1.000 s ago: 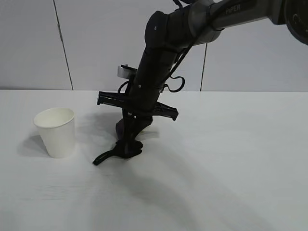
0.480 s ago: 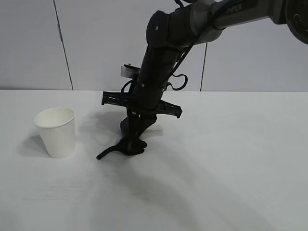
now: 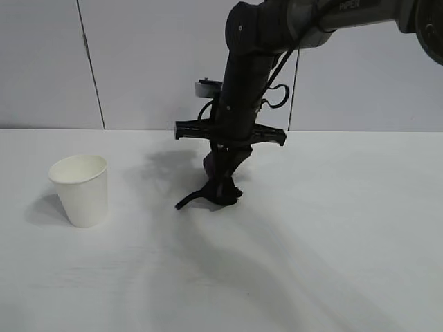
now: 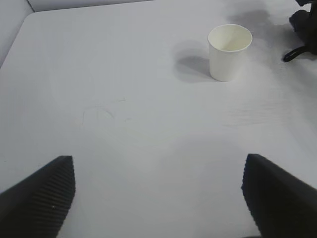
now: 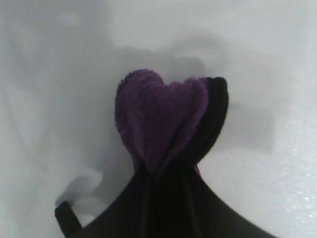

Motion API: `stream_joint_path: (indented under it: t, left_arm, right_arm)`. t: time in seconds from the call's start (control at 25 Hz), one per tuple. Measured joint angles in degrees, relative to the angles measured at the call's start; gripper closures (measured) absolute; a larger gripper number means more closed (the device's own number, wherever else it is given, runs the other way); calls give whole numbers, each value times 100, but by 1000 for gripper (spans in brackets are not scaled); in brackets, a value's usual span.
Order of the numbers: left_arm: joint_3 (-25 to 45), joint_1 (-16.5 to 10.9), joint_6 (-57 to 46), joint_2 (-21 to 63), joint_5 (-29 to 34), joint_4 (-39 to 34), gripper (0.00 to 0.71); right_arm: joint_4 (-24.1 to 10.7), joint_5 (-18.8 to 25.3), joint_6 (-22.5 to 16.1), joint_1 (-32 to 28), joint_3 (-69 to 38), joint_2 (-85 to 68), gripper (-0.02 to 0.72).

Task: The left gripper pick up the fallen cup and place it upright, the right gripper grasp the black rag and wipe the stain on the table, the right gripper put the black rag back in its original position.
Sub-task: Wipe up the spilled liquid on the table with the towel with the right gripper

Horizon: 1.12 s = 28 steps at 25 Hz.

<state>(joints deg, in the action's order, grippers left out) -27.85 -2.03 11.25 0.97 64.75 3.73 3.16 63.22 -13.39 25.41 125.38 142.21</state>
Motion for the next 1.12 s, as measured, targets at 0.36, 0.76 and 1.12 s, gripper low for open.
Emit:
stream_joint_path:
  t: [0.36,0.76,1.12]
  left_arm:
    - [0,0,0,0,0,0,50]
    - [0,0,0,0,0,0,50]
    - [0,0,0,0,0,0,50]
  right_arm:
    - [617,634,192,-1,48,0,630]
    - [1832,393,662,18,48,0,630]
    - [1700,32,598,244,48,342,630]
